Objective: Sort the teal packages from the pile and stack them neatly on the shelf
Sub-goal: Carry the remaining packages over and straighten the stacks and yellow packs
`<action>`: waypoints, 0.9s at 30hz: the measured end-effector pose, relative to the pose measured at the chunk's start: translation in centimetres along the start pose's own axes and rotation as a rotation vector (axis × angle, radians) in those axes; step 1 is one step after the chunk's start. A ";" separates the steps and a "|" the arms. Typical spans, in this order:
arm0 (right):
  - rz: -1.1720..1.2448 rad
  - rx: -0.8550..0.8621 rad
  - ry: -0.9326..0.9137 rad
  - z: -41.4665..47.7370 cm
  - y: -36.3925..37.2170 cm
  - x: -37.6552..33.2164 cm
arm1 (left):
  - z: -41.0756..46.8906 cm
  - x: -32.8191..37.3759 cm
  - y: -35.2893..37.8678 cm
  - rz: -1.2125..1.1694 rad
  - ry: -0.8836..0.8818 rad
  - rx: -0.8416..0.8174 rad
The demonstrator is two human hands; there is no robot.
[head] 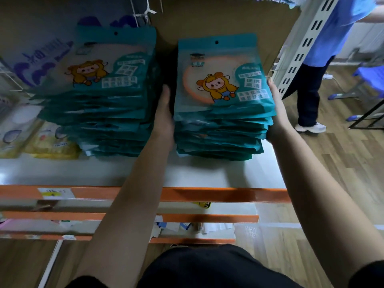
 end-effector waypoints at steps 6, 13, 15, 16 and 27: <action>-0.107 0.117 0.006 -4.2 -2.5 4.0 | -1.4 -5.0 -3.2 0.027 0.048 0.101; -0.076 0.187 0.028 -3.6 -0.4 2.3 | 0.1 -4.7 -2.3 0.157 0.062 0.168; -0.112 0.185 0.018 -3.5 -0.2 2.1 | 0.7 -4.9 -2.5 0.175 0.041 0.212; -0.132 0.185 0.010 -3.6 -0.1 2.1 | 0.7 -5.0 -2.6 0.176 0.024 0.228; -0.026 0.100 -0.250 -4.4 -0.7 -2.0 | -3.6 0.4 -1.3 0.224 0.388 0.143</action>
Point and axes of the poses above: each hand's wrist, its own z-axis towards the middle knuckle, its own y-axis out of the palm, x = y × z, the point moved 9 cm from there along z, towards the middle knuckle, and after that the axes turned 8 degrees about -y, right-handed, at the moved point
